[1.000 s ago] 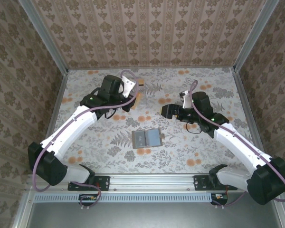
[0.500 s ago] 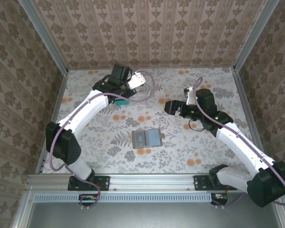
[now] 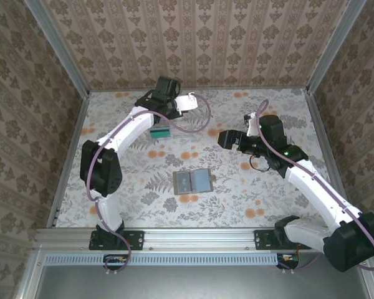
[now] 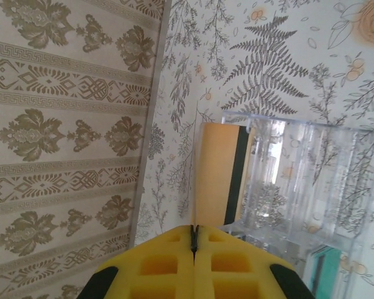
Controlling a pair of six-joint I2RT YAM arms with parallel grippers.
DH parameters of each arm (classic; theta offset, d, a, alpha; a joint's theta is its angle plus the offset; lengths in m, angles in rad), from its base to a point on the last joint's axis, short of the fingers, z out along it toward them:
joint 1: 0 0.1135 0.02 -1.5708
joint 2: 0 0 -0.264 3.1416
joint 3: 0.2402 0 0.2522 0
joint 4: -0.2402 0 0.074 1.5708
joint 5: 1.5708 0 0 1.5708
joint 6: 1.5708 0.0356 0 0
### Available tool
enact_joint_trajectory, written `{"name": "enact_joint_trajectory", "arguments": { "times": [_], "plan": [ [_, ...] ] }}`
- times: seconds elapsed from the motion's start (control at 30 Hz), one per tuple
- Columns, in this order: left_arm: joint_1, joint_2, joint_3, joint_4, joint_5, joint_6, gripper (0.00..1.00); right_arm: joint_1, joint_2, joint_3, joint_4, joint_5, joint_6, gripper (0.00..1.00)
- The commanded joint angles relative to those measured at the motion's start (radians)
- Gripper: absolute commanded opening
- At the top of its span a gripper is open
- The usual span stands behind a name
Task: Take the credit cards out of the card holder
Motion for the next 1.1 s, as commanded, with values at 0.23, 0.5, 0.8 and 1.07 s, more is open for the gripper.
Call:
{"name": "enact_joint_trajectory", "arguments": {
  "times": [0.23,0.5,0.8,1.07],
  "plan": [
    [0.018,0.063,0.040,0.009,0.072,0.066,0.00,-0.017,0.006,0.044,-0.037,0.007,-0.020,1.00],
    [0.028,0.106,0.049,0.024,0.070,0.063,0.00,-0.019,0.029,0.050,-0.027,-0.003,-0.009,1.00],
    [0.040,0.134,0.038,0.046,0.065,0.063,0.00,-0.019,0.044,0.046,-0.014,-0.011,0.004,1.00],
    [0.051,0.155,0.043,0.053,0.082,0.047,0.00,-0.020,0.069,0.052,-0.005,-0.031,0.015,1.00]
  ]
}}
